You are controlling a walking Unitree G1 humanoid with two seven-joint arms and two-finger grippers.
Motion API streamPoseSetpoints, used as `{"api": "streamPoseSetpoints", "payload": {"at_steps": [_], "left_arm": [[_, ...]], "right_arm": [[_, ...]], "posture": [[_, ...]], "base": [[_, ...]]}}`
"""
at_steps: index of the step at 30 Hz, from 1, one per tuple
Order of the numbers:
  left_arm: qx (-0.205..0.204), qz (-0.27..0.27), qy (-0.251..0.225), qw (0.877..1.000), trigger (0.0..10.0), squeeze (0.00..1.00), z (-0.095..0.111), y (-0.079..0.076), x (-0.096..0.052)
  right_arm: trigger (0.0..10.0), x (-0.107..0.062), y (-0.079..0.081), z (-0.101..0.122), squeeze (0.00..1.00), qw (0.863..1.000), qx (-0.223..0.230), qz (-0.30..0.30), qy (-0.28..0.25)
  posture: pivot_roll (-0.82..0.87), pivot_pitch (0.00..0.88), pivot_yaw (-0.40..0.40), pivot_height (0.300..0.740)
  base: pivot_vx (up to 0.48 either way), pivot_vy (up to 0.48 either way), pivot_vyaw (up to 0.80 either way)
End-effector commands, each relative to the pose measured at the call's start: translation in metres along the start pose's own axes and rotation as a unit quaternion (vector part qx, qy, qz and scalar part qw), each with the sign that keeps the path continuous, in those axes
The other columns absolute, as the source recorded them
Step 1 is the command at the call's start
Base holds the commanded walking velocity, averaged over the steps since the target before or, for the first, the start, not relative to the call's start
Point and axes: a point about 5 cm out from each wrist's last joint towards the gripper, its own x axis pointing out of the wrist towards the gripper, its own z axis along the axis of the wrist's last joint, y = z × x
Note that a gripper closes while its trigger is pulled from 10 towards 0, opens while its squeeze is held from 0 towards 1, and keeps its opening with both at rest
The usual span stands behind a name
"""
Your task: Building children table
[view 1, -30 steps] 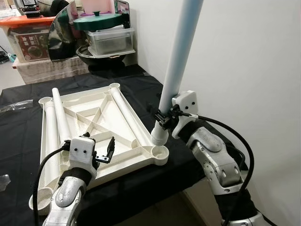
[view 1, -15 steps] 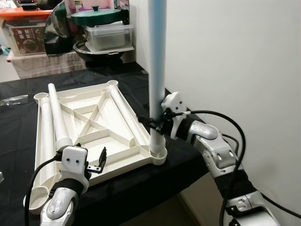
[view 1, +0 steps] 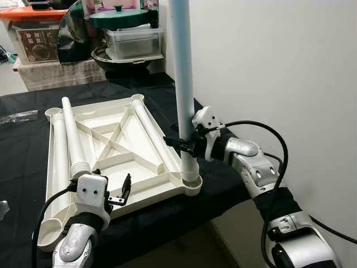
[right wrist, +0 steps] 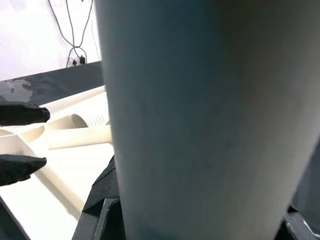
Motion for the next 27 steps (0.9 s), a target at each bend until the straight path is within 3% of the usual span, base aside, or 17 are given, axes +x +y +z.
{"api": "streamPoseSetpoints", "payload": {"at_steps": [1, 13, 27], "left_arm": [[0.0, -0.004, 0.011, 1.0, 10.0, 0.0, -0.003, -0.001, -0.001], [0.002, -0.002, 0.013, 1.0, 10.0, 0.0, -0.003, -0.002, -0.002], [0.003, -0.002, 0.014, 1.0, 10.0, 0.0, -0.004, -0.001, 0.001]], "right_arm": [[10.0, 0.0, -0.001, 0.0, 0.0, 1.0, 0.006, 0.003, -0.013], [10.0, -0.011, -0.012, -0.001, 0.0, 0.999, 0.031, 0.021, -0.01], [10.0, -0.019, -0.006, -0.011, 0.0, 0.998, 0.021, 0.055, 0.01]], "posture": [[0.05, 0.0, -0.052, 0.74], [0.06, 0.0, -0.061, 0.74], [0.05, 0.0, -0.057, 0.74]], "base": [[0.0, 0.0, 0.0], [0.0, 0.0, 0.0], [0.0, 0.0, 0.0]]}}
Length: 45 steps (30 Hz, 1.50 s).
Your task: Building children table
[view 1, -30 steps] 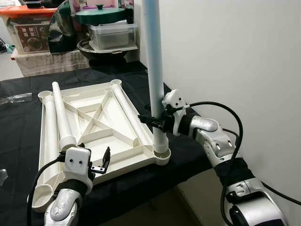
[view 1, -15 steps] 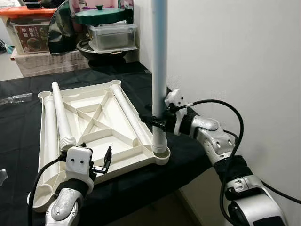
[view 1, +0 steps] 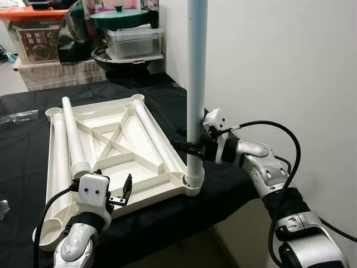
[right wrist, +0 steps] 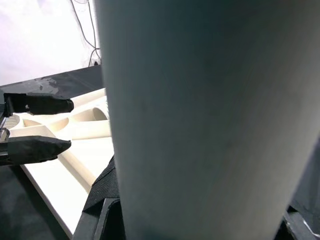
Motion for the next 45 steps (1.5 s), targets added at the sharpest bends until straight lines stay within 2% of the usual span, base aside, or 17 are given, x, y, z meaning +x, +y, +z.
{"api": "streamPoseSetpoints", "payload": {"at_steps": [1, 6, 9, 12, 16, 22, 24, 27, 33, 45], "left_arm": [[0.0, -0.002, 0.011, 1.0, 10.0, 0.0, -0.004, -0.001, 0.0], [0.0, -0.001, 0.01, 1.0, 10.0, 0.0, -0.004, 0.0, 0.001], [0.0, 0.0, 0.009, 1.0, 10.0, 0.0, -0.003, 0.0, 0.002], [0.0, 0.0, 0.009, 1.0, 10.0, 0.0, -0.003, 0.0, 0.002], [-0.001, 0.003, 0.01, 1.0, 10.0, 0.0, -0.003, 0.001, 0.001], [-0.003, 0.003, 0.012, 1.0, 10.0, 0.0, -0.004, 0.0, 0.0], [-0.003, 0.003, 0.013, 1.0, 10.0, 0.0, -0.005, 0.0, 0.001], [-0.005, 0.0, 0.015, 1.0, 10.0, 0.0, -0.006, -0.001, 0.002], [-0.006, -0.002, 0.017, 1.0, 10.0, 0.0, -0.007, -0.002, 0.002], [-0.006, 0.003, 0.018, 1.0, 10.0, 0.0, -0.007, -0.001, 0.001]], "right_arm": [[10.0, 0.0, 0.002, -0.005, 0.0, 1.0, 0.003, 0.009, 0.01], [10.0, 0.005, 0.012, -0.006, 0.0, 1.0, 0.004, 0.029, 0.006], [10.0, 0.014, 0.023, -0.016, 0.0, 0.999, 0.013, 0.036, 0.007], [10.0, 0.017, 0.027, -0.019, 0.0, 0.999, 0.016, 0.037, 0.007], [10.0, 0.02, 0.033, -0.037, 0.0, 0.999, 0.035, 0.008, 0.019], [10.0, 0.017, 0.032, -0.046, 0.0, 0.997, 0.061, -0.038, 0.02], [10.0, 0.013, 0.033, -0.055, 0.0, 0.995, 0.065, -0.061, 0.04], [10.0, 0.012, 0.042, -0.066, 0.0, 0.991, 0.095, -0.071, 0.06], [10.0, 0.015, 0.045, -0.072, 0.0, 0.987, 0.113, -0.082, 0.074], [10.0, 0.023, 0.045, -0.088, 0.0, 0.964, 0.156, -0.18, 0.119]], "posture": [[0.05, 0.0, -0.057, 0.74], [0.06, 0.0, -0.057, 0.74], [0.06, 0.0, -0.056, 0.74], [0.06, 0.0, -0.056, 0.74], [0.06, 0.0, -0.058, 0.74], [0.05, 0.0, -0.057, 0.74], [0.05, 0.0, -0.053, 0.74], [0.04, 0.0, -0.049, 0.74], [0.04, 0.0, -0.047, 0.74], [0.04, 0.0, -0.056, 0.74]], "base": [[0.0, 0.0, 0.0], [0.0, 0.0, 0.0], [0.0, 0.0, 0.0], [0.0, 0.0, 0.0], [0.0, 0.0, 0.0], [0.0, 0.0, 0.0], [0.0, 0.0, 0.0], [0.0, 0.0, 0.0], [0.0, 0.0, 0.0], [0.0, 0.0, 0.0]]}}
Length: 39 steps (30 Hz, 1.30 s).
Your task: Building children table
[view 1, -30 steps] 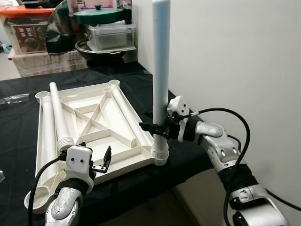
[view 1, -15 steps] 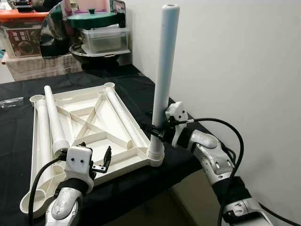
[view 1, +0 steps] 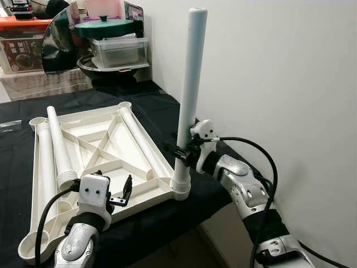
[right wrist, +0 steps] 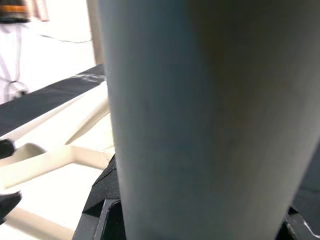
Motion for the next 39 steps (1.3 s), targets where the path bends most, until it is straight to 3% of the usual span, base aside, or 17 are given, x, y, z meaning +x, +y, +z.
{"api": "streamPoseSetpoints", "payload": {"at_steps": [1, 6, 12, 14, 16, 19, 28, 36, 39], "left_arm": [[-0.005, 0.002, 0.011, 1.0, 10.0, 0.0, -0.004, -0.001, -0.001], [-0.003, 0.003, 0.011, 1.0, 10.0, 0.0, -0.004, 0.0, -0.001], [-0.002, 0.004, 0.01, 1.0, 10.0, 0.0, -0.004, 0.0, 0.0], [-0.001, 0.006, 0.01, 1.0, 10.0, 0.0, -0.004, 0.0, 0.0], [-0.001, 0.006, 0.01, 1.0, 10.0, 0.0, -0.004, 0.0, 0.0], [0.0, 0.01, 0.01, 1.0, 10.0, 0.0, -0.004, 0.001, 0.001], [0.006, 0.025, 0.01, 1.0, 10.0, 0.0, -0.004, 0.005, 0.002], [0.01, 0.043, 0.008, 0.999, 10.0, 0.0, -0.003, 0.009, 0.003], [0.011, 0.05, 0.008, 0.999, 10.0, 0.0, -0.003, 0.01, 0.003]], "right_arm": [[10.0, -0.011, 0.0, -0.055, 0.0, 0.991, 0.048, -0.024, 0.121], [10.0, -0.012, 0.007, -0.056, 0.0, 0.992, 0.023, -0.042, 0.121], [10.0, -0.016, 0.004, -0.056, 0.0, 0.985, 0.007, -0.114, 0.127], [10.0, -0.019, -0.002, -0.053, 0.0, 0.975, 0.003, -0.186, 0.123], [10.0, -0.019, -0.002, -0.053, 0.0, 0.975, 0.003, -0.186, 0.123], [10.0, -0.024, -0.009, -0.053, 0.0, 0.957, 0.018, -0.265, 0.117], [10.0, -0.027, -0.026, -0.052, 0.0, 0.937, 0.034, -0.331, 0.11], [10.0, -0.021, -0.042, -0.046, 0.0, 0.918, 0.005, -0.381, 0.107], [10.0, -0.023, -0.056, -0.042, 0.0, 0.901, 0.023, -0.421, 0.099]], "posture": [[0.04, 0.0, -0.056, 0.74], [0.04, 0.0, -0.052, 0.74], [0.04, 0.0, -0.052, 0.74], [0.03, 0.0, -0.053, 0.74], [0.03, 0.0, -0.053, 0.74], [0.04, 0.0, -0.055, 0.74], [0.04, 0.0, -0.06, 0.74], [0.05, 0.0, -0.069, 0.74], [0.06, 0.0, -0.072, 0.74]], "base": [[0.0, 0.0, 0.0], [0.0, 0.0, 0.0], [0.0, 0.0, 0.0], [0.0, 0.0, 0.0], [0.0, 0.0, 0.0], [0.0, 0.0, 0.0], [0.0, 0.0, 0.0], [0.0, 0.0, 0.0], [0.0, 0.0, 0.0]]}}
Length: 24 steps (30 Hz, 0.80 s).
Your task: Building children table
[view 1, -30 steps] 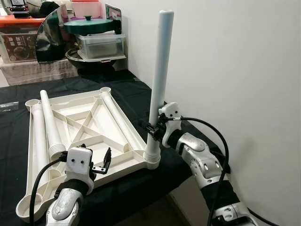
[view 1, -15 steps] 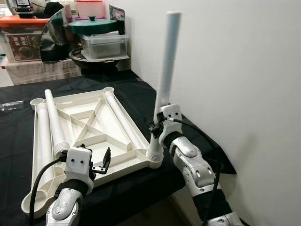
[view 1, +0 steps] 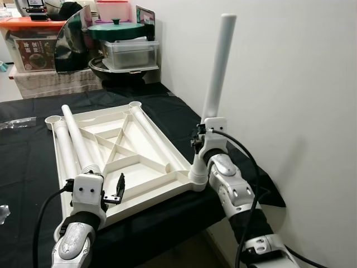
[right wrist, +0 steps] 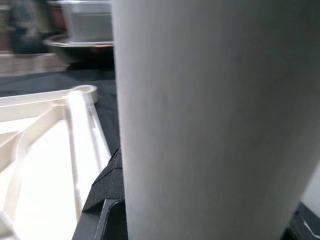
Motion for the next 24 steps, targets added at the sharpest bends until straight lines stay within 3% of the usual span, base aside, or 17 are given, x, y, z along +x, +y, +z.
{"api": "streamPoseSetpoints", "payload": {"at_steps": [1, 10, 14, 24], "left_arm": [[0.005, 0.007, 0.006, 1.0, 10.0, 0.0, -0.003, 0.0, 0.001], [0.006, 0.015, 0.003, 1.0, 10.0, 0.0, -0.002, 0.002, 0.002], [0.008, 0.022, 0.003, 1.0, 10.0, 0.0, -0.002, 0.006, 0.002], [0.007, 0.024, 0.004, 1.0, 10.0, 0.0, -0.004, 0.003, 0.004]], "right_arm": [[10.0, -0.002, -0.034, -0.042, 0.0, 0.992, -0.007, -0.082, 0.091], [10.0, 0.008, -0.035, -0.03, 0.0, 0.99, 0.035, -0.127, 0.056], [10.0, 0.008, -0.024, -0.028, 0.0, 0.992, 0.048, -0.11, 0.045], [10.0, 0.002, -0.017, -0.046, 0.0, 0.992, 0.012, -0.116, 0.056]], "posture": [[0.06, 0.0, -0.072, 0.74], [0.06, 0.0, -0.071, 0.74], [0.06, 0.0, -0.073, 0.74], [0.05, 0.0, -0.071, 0.74]], "base": [[0.0, 0.0, 0.0], [0.0, 0.0, 0.0], [0.0, 0.0, 0.0], [0.0, 0.0, 0.0]]}}
